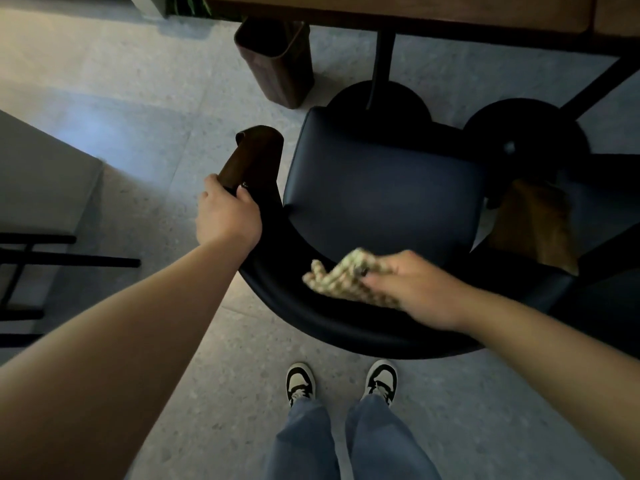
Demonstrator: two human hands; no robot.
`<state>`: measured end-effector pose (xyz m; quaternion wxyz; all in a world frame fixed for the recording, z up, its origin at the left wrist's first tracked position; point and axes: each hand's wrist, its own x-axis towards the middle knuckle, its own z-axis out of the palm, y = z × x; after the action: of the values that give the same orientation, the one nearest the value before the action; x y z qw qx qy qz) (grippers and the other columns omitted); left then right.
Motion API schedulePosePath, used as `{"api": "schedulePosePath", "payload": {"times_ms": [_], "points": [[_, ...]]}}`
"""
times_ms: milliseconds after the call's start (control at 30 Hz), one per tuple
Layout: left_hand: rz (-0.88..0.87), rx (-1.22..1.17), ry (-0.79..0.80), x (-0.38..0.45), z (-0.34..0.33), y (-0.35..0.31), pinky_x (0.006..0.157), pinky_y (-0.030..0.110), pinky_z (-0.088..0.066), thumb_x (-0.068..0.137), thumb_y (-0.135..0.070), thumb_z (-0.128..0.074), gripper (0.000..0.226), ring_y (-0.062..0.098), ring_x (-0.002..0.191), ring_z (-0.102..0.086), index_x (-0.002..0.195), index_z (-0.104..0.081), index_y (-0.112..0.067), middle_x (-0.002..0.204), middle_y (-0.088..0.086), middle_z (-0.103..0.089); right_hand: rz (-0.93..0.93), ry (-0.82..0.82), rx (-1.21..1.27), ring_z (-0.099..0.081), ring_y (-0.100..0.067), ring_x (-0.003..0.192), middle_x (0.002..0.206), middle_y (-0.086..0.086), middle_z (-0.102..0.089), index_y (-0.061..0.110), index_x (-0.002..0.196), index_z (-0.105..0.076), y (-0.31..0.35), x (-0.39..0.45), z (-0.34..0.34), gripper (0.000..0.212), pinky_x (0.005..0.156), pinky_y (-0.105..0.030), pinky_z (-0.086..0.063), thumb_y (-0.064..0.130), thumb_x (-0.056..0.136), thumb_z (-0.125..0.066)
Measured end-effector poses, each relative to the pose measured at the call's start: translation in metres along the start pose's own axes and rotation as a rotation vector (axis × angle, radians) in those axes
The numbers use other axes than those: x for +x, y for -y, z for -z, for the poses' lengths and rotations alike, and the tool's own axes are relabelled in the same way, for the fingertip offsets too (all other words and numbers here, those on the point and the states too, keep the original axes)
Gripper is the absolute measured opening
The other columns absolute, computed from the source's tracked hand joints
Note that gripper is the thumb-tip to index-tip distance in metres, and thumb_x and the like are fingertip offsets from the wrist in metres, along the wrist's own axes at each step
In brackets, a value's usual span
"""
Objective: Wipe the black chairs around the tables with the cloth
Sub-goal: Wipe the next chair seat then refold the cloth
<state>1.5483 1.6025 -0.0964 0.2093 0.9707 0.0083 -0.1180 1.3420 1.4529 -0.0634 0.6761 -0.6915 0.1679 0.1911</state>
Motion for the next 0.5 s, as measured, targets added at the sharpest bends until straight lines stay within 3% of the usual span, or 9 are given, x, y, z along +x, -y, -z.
{"api": "schedulePosePath", "payload": {"times_ms": [67,100,200,300,367,433,500], "points": [[0.000,0.009,-0.006,0.001,-0.001,0.002,0.077,0.039,-0.037,0.100,-0.034,-0.040,0.038,0.037,0.107,-0.056,0.133,-0.041,-0.016,0.126,0.012,-0.052,-0.093,-0.182,0.050,-0.064,0.003,0.063,0.072,0.007,-0.072,0.010,0.079,-0.069,0.001,0.022,0.016,0.026,0.058,-0.009,-0.046,0.010,0.097,-0.051],[-0.002,0.012,-0.011,0.002,-0.001,0.003,0.077,0.039,-0.036,0.100,-0.034,-0.040,0.038,0.037,0.107,-0.055,0.133,-0.041,-0.016,0.126,0.012,-0.052,-0.119,-0.274,0.005,-0.065,0.000,0.062,0.072,0.003,-0.071,0.009,0.077,-0.068,0.001,0.038,0.023,0.026,0.054,-0.012,-0.047,0.013,0.097,-0.052],[-0.010,0.012,-0.020,0.004,-0.004,0.005,0.076,0.038,-0.036,0.100,-0.035,-0.041,0.038,0.035,0.107,-0.055,0.133,-0.041,-0.017,0.126,0.011,-0.052,-0.200,-0.397,-0.172,-0.063,-0.016,0.071,0.082,-0.010,-0.069,0.004,0.083,-0.067,-0.010,0.103,0.033,0.024,0.064,-0.023,-0.049,0.020,0.094,-0.053],[-0.013,0.000,-0.024,0.007,-0.005,0.007,0.077,0.038,-0.038,0.099,-0.036,-0.041,0.039,0.034,0.108,-0.056,0.134,-0.040,-0.018,0.126,0.010,-0.052,-0.297,-0.342,-0.120,-0.061,-0.015,0.062,0.077,-0.013,-0.066,0.003,0.084,-0.068,-0.034,0.158,0.007,0.025,0.058,-0.026,-0.041,0.013,0.094,-0.047],[-0.018,-0.006,-0.031,0.008,-0.006,0.008,0.075,0.038,-0.038,0.099,-0.036,-0.041,0.040,0.033,0.107,-0.056,0.135,-0.039,-0.019,0.127,0.009,-0.052,-0.347,-0.257,-0.181,-0.064,-0.025,0.086,0.099,-0.024,-0.066,-0.004,0.102,-0.067,-0.053,0.180,-0.020,0.029,0.068,-0.028,-0.040,0.013,0.097,-0.044],[-0.026,-0.006,-0.036,0.008,-0.008,0.009,0.074,0.038,-0.037,0.099,-0.037,-0.041,0.041,0.032,0.105,-0.056,0.136,-0.038,-0.019,0.127,0.009,-0.052,-0.340,-0.174,-0.294,-0.060,-0.033,0.106,0.116,-0.024,-0.062,-0.001,0.109,-0.064,-0.061,0.187,-0.039,0.032,0.077,-0.029,-0.040,0.018,0.099,-0.041],[-0.026,0.005,-0.041,0.008,-0.009,0.009,0.073,0.038,-0.037,0.099,-0.037,-0.041,0.040,0.033,0.104,-0.057,0.134,-0.039,-0.018,0.126,0.009,-0.053,-0.317,-0.164,-0.342,-0.059,-0.030,0.102,0.115,-0.023,-0.063,0.008,0.099,-0.066,-0.061,0.184,-0.042,0.028,0.078,-0.029,-0.039,0.022,0.099,-0.042]]}}
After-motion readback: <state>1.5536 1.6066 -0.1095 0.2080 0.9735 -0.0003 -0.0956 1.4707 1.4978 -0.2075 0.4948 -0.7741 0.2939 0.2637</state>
